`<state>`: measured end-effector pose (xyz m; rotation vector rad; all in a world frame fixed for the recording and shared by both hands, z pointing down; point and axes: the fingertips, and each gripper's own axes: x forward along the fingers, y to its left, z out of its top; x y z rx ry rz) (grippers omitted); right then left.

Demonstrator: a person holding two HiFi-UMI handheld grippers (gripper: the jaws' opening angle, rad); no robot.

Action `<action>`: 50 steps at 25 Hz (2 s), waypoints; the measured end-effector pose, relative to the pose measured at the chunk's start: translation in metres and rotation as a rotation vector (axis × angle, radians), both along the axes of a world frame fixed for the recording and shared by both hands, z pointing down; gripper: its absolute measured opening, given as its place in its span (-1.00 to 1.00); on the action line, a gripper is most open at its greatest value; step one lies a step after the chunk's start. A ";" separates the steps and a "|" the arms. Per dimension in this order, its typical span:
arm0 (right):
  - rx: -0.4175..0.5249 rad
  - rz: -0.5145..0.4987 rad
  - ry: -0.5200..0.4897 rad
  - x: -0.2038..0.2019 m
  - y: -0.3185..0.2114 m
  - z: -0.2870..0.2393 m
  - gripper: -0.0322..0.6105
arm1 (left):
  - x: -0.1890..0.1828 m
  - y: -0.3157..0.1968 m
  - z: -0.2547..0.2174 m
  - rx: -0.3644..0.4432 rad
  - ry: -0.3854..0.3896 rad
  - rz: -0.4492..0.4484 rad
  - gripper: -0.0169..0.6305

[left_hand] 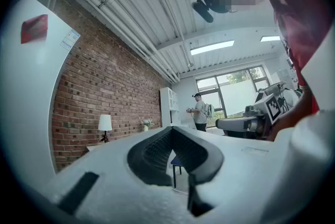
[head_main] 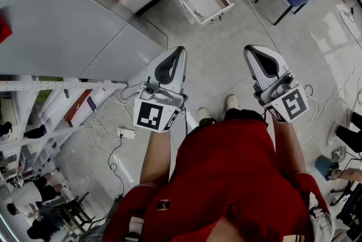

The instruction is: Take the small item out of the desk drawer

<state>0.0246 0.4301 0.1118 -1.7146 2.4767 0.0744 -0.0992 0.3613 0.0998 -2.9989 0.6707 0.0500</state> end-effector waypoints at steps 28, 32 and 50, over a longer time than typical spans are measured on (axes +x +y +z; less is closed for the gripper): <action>-0.041 -0.106 -0.060 0.110 -0.022 0.031 -0.86 | 0.075 -0.028 0.010 0.012 -0.085 -0.170 -0.94; -0.052 -0.134 -0.056 0.104 -0.037 0.037 -0.86 | 0.069 -0.039 0.013 0.009 -0.088 -0.197 -0.94; -0.133 -0.195 0.048 0.063 -0.231 0.049 -0.86 | 0.037 -0.234 0.046 0.012 -0.017 -0.213 -0.94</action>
